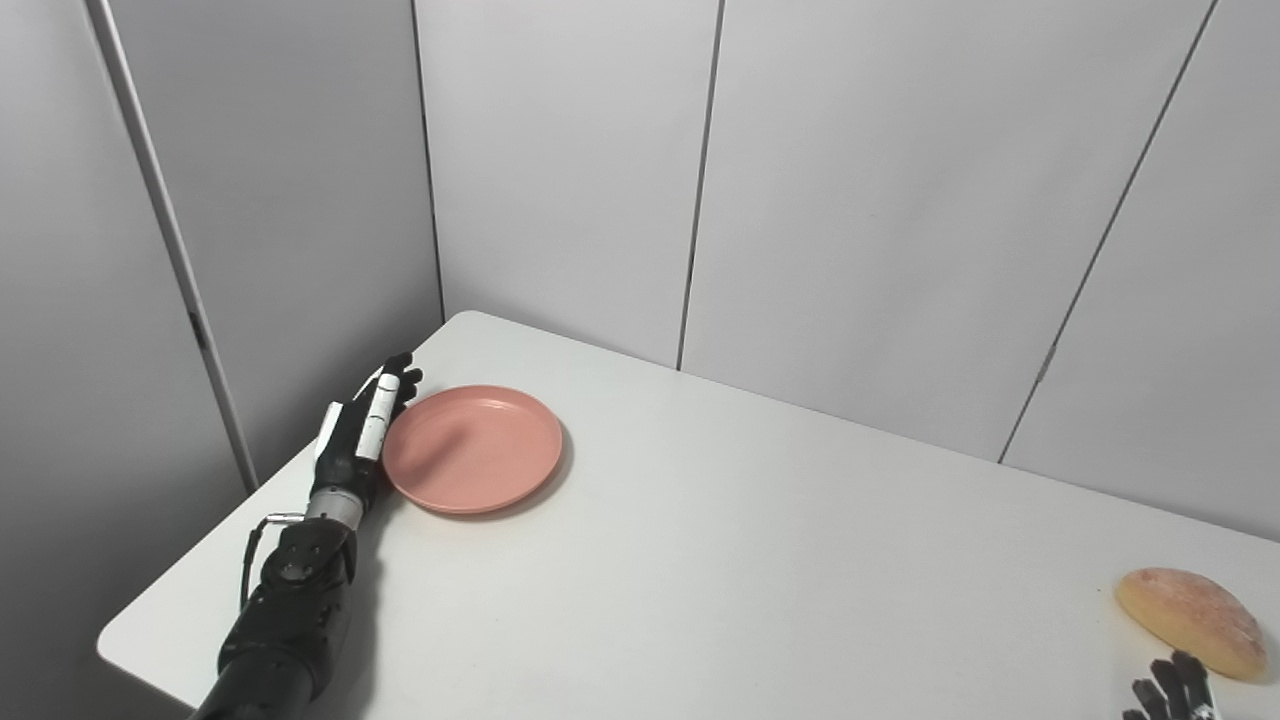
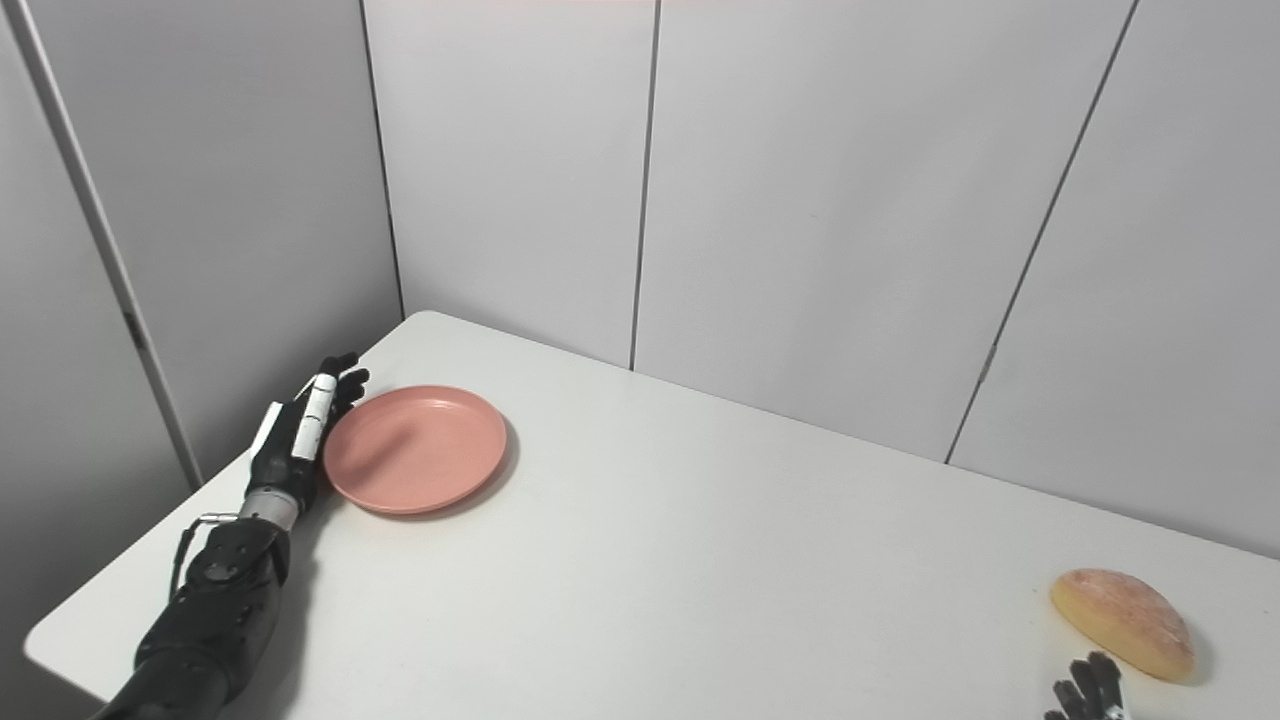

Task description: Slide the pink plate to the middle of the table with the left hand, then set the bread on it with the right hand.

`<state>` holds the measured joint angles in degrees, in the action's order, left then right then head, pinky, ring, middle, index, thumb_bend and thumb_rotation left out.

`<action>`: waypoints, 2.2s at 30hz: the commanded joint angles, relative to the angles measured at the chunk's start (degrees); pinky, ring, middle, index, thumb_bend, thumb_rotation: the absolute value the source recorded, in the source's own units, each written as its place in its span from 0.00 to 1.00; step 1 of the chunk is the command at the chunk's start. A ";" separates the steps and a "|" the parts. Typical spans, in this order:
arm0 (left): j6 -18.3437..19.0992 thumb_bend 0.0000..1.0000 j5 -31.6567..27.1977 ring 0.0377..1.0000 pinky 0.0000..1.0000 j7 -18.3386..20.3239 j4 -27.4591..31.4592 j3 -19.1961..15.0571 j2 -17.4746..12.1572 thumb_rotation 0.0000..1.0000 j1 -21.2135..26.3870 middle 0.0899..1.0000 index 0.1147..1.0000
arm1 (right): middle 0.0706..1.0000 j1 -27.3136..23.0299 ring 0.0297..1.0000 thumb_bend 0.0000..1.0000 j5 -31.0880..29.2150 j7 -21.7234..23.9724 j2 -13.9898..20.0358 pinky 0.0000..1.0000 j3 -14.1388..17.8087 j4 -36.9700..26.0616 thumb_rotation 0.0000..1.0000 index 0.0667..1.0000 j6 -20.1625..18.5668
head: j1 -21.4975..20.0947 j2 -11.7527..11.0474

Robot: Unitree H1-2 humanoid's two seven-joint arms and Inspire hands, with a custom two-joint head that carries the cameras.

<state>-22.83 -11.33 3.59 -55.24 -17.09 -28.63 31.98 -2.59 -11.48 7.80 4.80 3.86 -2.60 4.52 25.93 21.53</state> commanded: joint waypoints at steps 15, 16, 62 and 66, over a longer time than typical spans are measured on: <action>-3.89 0.72 -1.92 0.90 0.90 6.01 1.80 0.79 2.63 1.00 1.69 0.89 0.86 | 1.00 -0.91 1.00 0.63 -0.63 -0.18 0.49 1.00 0.48 -2.22 0.80 1.00 -0.18 | -1.33 1.07; -3.90 0.72 -1.91 0.90 0.91 6.13 1.95 0.80 2.86 1.00 1.71 0.89 0.86 | 1.00 -0.93 1.00 0.63 -0.55 -0.27 0.43 1.00 0.47 -2.27 0.80 1.00 -0.23 | -1.33 1.07; 1.02 0.70 -0.53 0.95 0.99 7.20 11.30 5.99 11.08 1.00 -1.96 0.89 0.85 | 1.00 -0.49 1.00 0.41 1.52 -2.41 0.57 1.00 -0.78 -8.59 0.85 1.00 -4.38 | -3.85 3.67; 1.60 0.74 -0.47 0.96 1.00 6.83 12.10 6.39 11.39 0.99 -2.01 0.89 0.85 | 1.00 -0.40 1.00 0.40 1.73 -2.28 0.69 1.00 -0.84 -8.61 0.86 1.00 -3.92 | -3.84 3.83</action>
<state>-21.20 -12.17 10.97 -42.67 -11.14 -18.91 30.29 -2.23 -9.98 5.46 5.07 2.84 -8.96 0.23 22.06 25.31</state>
